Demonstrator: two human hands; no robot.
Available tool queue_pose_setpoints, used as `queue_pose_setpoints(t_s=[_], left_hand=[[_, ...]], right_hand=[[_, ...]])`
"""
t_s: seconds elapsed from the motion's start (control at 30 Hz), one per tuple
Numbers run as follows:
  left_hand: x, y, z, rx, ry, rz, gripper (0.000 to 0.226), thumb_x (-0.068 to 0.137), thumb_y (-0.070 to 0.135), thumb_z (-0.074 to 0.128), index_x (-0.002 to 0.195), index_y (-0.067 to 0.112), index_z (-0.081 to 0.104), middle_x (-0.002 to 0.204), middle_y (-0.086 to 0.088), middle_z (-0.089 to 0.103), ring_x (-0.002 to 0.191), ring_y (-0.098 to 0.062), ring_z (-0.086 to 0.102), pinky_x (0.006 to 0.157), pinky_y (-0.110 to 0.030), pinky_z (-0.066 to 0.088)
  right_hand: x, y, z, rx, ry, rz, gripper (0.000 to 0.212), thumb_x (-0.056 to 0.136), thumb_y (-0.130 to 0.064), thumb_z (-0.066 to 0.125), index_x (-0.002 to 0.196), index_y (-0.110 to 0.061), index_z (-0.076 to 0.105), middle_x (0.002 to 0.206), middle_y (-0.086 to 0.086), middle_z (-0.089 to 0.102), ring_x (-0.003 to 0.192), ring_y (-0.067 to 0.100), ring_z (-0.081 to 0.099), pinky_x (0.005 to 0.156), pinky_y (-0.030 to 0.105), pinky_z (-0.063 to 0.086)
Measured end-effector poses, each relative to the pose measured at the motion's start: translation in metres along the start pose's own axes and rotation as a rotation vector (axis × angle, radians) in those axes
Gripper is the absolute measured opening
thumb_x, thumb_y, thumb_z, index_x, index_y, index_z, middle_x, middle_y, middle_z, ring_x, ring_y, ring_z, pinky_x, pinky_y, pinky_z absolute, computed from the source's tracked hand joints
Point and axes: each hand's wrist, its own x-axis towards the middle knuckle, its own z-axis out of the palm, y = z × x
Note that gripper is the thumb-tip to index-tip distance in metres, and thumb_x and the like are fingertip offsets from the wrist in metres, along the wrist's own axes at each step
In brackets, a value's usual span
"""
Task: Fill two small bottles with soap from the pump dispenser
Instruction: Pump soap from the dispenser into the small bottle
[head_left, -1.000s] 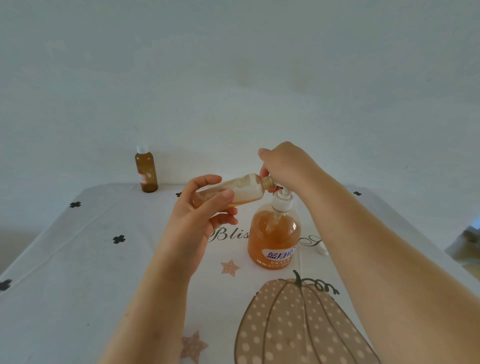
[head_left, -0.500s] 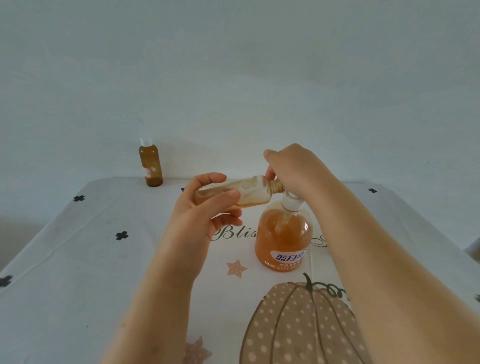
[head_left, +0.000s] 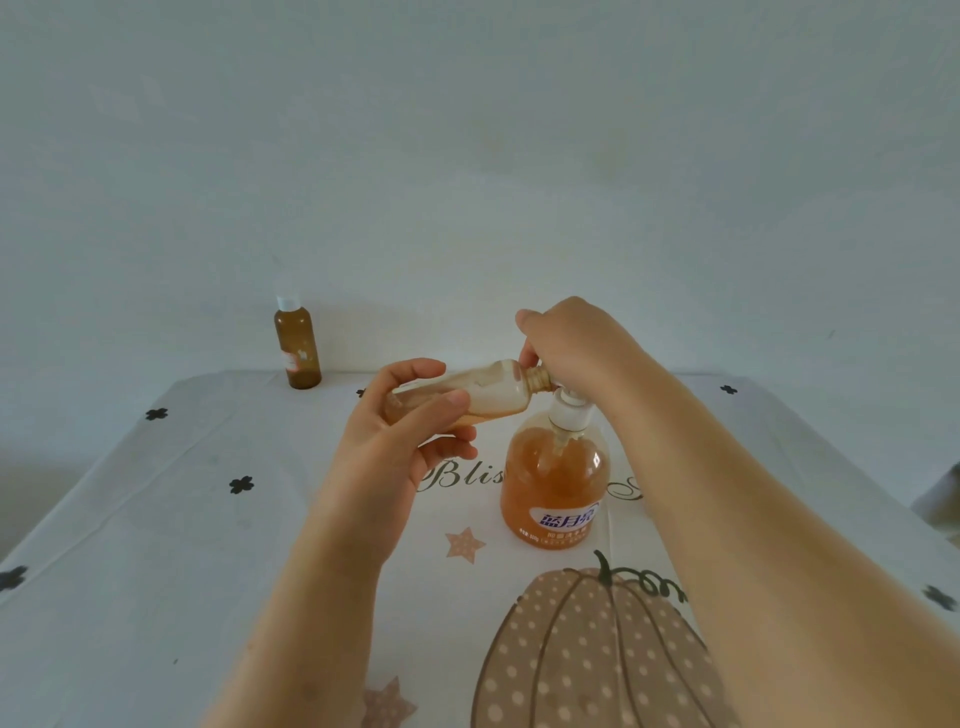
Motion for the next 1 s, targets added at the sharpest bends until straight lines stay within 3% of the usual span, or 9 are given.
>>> queue_pose_setpoints(t_s=[0.4, 0.63, 1.0], left_hand=[[-0.003, 0.002, 0.002, 0.006, 0.013, 0.020, 0.046, 0.070, 0.019, 0.076, 0.113, 0.012, 0.061, 0.092, -0.009, 0.072, 0.072, -0.023, 0.068, 0.065, -0.030, 0.057], [0.000, 0.002, 0.001, -0.007, 0.008, -0.008, 0.049, 0.068, 0.020, 0.084, 0.111, 0.011, 0.062, 0.091, -0.010, 0.072, 0.070, -0.023, 0.068, 0.062, -0.028, 0.056], [0.002, -0.001, -0.003, 0.016, -0.009, -0.009, 0.043, 0.072, 0.014, 0.073, 0.112, 0.009, 0.060, 0.091, -0.012, 0.072, 0.070, -0.024, 0.066, 0.062, -0.029, 0.056]], right_hand=[[-0.006, -0.005, -0.007, 0.034, -0.010, -0.011, 0.044, 0.100, -0.030, 0.040, 0.090, -0.009, 0.077, 0.056, 0.003, 0.064, 0.061, 0.024, 0.060, 0.066, 0.031, 0.046], [-0.004, 0.001, -0.002, 0.033, 0.026, -0.050, 0.045, 0.099, -0.030, 0.039, 0.078, -0.012, 0.074, 0.062, 0.000, 0.061, 0.057, 0.019, 0.053, 0.058, 0.031, 0.039], [-0.003, 0.004, 0.005, 0.055, 0.030, -0.030, 0.043, 0.101, -0.029, 0.039, 0.088, -0.009, 0.074, 0.066, -0.002, 0.060, 0.059, 0.017, 0.052, 0.057, 0.030, 0.037]])
